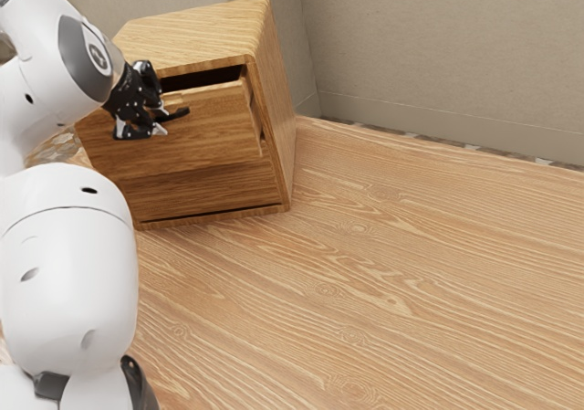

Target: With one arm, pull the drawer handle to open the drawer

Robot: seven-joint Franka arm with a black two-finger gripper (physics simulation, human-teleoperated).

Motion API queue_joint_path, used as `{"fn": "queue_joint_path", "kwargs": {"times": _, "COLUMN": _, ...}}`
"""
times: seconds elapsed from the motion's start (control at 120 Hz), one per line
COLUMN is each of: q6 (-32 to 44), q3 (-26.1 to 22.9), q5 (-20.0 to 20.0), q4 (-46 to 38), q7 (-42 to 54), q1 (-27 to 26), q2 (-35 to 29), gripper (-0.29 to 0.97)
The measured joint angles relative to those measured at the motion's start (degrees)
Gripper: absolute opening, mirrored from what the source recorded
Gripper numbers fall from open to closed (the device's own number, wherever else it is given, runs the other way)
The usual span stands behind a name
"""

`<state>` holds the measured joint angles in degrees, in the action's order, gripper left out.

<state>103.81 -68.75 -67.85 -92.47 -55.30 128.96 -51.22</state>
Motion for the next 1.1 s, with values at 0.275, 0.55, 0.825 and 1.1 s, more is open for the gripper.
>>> {"fn": "queue_joint_path", "kwargs": {"times": 0.275, "q6": 0.03, "q3": 2.52, "q5": 0.02, "q4": -2.76, "q7": -0.07, "q1": -2.76, "q2": -0.51, "gripper": 0.07}}
{"fn": "queue_joint_path", "kwargs": {"times": 0.55, "q6": 0.08, "q3": 3.61, "q5": -0.01, "q4": -3.97, "q7": -0.10, "q1": -4.72, "q2": -1.08, "gripper": 0.07}}
{"fn": "queue_joint_path", "kwargs": {"times": 0.825, "q6": 0.04, "q3": 5.68, "q5": 0.05, "q4": -7.18, "q7": -0.12, "q1": -7.09, "q2": -1.62, "gripper": 0.07}}
{"fn": "queue_joint_path", "kwargs": {"times": 1.1, "q6": 0.00, "q3": 7.32, "q5": 0.13, "q4": -9.34, "q7": -0.13, "q1": -9.24, "q2": -2.78, "gripper": 0.07}}
